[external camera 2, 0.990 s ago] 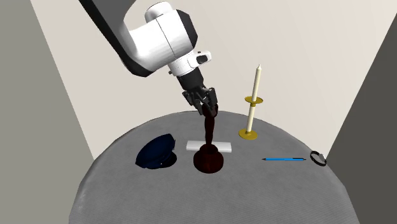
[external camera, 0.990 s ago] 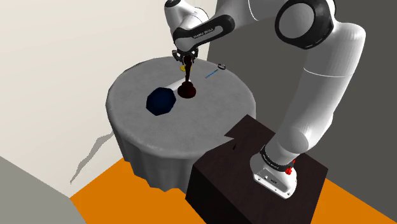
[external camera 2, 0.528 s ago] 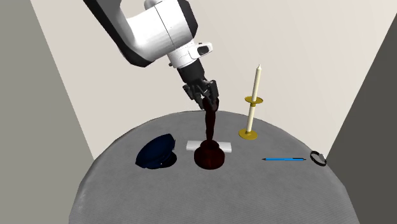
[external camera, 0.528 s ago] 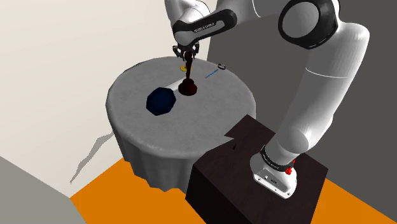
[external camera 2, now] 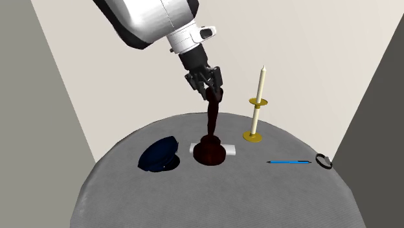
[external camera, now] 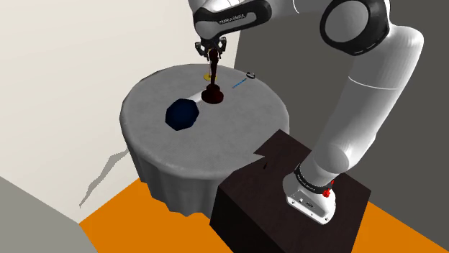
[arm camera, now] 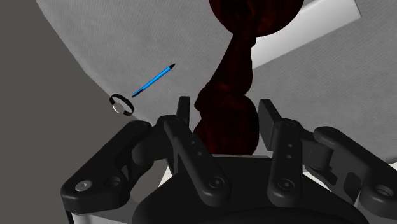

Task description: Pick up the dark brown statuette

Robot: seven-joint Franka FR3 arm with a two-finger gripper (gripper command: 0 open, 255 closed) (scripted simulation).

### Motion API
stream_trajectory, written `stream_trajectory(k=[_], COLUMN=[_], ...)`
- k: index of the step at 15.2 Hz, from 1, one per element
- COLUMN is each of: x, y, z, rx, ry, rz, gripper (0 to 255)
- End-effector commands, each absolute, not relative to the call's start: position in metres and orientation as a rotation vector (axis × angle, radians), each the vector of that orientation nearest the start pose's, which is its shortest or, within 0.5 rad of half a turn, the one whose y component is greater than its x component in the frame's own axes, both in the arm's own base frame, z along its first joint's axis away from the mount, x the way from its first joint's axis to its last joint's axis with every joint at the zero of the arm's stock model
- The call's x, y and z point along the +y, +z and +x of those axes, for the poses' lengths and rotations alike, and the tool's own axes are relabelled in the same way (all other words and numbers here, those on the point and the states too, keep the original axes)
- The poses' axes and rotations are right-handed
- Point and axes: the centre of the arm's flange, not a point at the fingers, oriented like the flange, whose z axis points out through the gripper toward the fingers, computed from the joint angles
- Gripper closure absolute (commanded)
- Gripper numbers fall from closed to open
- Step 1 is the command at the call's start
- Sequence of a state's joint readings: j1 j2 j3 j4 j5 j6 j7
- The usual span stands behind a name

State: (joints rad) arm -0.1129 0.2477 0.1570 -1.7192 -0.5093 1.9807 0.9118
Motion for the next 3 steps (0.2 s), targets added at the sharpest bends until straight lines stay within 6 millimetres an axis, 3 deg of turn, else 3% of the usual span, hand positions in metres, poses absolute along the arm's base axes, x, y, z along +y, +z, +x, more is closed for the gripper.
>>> stream_trajectory(k=[1,3], x=[-0.01,-0.01], y=[0.4605,0.4612], z=[0.6359,0.6359], rx=[1.15,1.15], ry=[-0.382,-0.382], rz=[-3.298,-3.298], gripper=[255,255])
